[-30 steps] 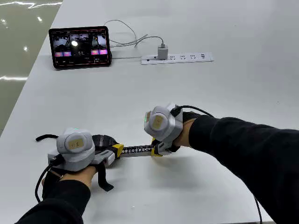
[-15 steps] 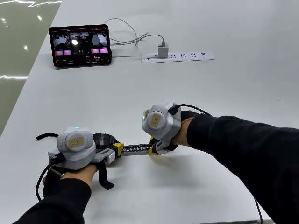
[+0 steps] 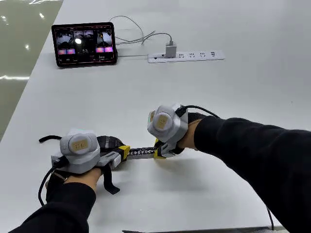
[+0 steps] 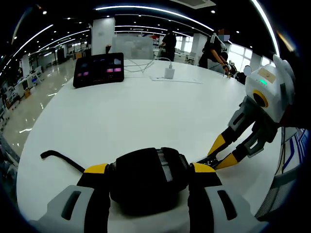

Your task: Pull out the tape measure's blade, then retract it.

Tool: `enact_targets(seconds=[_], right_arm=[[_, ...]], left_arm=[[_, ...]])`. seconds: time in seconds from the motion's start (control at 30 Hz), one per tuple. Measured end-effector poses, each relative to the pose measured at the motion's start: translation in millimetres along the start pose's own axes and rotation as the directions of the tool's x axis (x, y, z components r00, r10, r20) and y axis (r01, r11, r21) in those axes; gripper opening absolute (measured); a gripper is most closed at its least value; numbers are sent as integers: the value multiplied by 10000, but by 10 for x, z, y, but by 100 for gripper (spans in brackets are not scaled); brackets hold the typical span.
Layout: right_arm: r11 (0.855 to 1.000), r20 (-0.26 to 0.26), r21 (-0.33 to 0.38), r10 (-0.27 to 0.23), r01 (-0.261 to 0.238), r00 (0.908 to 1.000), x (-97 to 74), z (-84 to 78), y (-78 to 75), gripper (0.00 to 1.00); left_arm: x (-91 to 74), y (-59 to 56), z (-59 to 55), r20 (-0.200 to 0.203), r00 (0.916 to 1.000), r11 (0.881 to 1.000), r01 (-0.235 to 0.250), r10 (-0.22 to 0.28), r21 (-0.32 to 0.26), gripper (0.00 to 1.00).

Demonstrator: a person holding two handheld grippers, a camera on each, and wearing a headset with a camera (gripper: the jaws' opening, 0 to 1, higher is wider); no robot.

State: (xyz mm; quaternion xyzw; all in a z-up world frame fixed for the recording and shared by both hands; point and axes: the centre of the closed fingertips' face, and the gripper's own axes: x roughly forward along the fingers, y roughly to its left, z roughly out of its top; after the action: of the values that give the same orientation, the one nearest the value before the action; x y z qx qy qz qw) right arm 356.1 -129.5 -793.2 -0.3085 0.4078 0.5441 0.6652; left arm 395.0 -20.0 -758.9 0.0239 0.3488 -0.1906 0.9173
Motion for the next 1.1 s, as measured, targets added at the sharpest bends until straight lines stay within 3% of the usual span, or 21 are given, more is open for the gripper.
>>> enact_targets(seconds=[0.37, 0.6, 1.1], right_arm=[[10000, 126, -19, 4, -4, 9999, 15, 46, 11, 10], [10000, 706, 67, 63, -68, 9975, 22, 93, 21, 10], [9998, 825, 162, 134, -148, 9965, 48, 145, 29, 10]], left_arm=[[-1, 9, 1, 19, 10000, 10000, 67, -67, -60, 60], [3, 7, 2, 34, 9999, 9999, 159, -159, -42, 60], [1, 6, 9, 26, 9998, 9998, 199, -199, -32, 60]])
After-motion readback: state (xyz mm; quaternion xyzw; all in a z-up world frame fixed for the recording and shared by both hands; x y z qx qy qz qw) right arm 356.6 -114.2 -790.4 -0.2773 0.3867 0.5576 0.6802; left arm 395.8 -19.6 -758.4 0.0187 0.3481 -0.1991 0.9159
